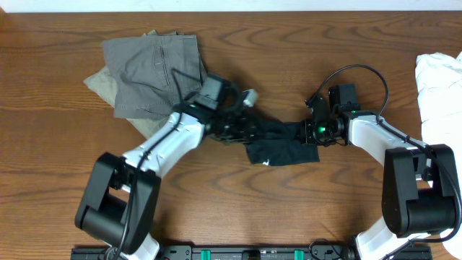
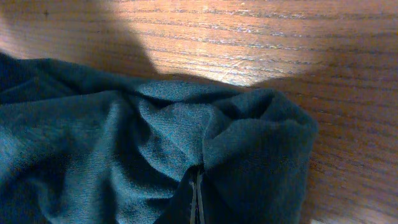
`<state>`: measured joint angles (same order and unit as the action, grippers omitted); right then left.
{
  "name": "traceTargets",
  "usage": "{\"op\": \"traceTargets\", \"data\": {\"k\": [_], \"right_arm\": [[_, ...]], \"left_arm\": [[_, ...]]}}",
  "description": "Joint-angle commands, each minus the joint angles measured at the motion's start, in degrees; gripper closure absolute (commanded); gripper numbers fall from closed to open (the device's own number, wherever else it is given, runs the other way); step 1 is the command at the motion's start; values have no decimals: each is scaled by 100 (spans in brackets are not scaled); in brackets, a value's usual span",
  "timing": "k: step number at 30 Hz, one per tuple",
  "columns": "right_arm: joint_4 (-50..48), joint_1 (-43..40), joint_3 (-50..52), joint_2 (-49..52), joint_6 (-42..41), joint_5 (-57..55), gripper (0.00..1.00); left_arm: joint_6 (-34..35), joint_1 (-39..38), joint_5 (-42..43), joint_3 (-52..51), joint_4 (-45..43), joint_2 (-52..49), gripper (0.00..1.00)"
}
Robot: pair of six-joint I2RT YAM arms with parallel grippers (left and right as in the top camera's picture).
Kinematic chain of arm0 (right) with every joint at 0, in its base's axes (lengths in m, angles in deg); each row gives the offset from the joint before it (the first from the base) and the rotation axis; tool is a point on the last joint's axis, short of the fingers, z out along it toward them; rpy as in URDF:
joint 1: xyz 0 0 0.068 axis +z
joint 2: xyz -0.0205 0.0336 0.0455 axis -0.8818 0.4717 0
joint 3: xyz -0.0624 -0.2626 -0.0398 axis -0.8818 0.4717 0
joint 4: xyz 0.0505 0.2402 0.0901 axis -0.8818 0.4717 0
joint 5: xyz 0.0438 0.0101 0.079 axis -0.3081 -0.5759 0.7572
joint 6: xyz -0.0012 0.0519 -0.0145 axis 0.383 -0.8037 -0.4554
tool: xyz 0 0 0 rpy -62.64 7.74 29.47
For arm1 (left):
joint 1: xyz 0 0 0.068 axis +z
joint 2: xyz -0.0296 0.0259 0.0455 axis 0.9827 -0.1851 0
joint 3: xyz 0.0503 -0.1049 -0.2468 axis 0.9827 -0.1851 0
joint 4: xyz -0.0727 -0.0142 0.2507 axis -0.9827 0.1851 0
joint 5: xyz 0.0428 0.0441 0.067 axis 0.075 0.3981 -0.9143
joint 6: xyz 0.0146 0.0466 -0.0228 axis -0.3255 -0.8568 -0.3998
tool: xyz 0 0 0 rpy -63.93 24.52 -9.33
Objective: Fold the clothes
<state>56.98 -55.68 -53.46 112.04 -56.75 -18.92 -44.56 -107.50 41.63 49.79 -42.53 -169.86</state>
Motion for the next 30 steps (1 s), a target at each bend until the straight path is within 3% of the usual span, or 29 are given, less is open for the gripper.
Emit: {"op": "traceTargets", "data": {"k": [1,8,20,29,30], "right_arm": [[66,66,221,455,-50,-656,99],[116,66,221,455,-50,-656,99],[280,66,221,455,-52,-651,96],[417,66,219,452,-52,-651,90],[433,66,219,452,-52,-654,89]], "left_arm": [[236,-404,-310,186,-149,155,94],[92,-1047,-1034,186,-337,153,94],[-350,-1198,-1545,184,-621,50,92],[-297,-1484,-1556,184,-1021,-579,83],[-278,-1519,-1556,184,-1054,-629,78]]}}
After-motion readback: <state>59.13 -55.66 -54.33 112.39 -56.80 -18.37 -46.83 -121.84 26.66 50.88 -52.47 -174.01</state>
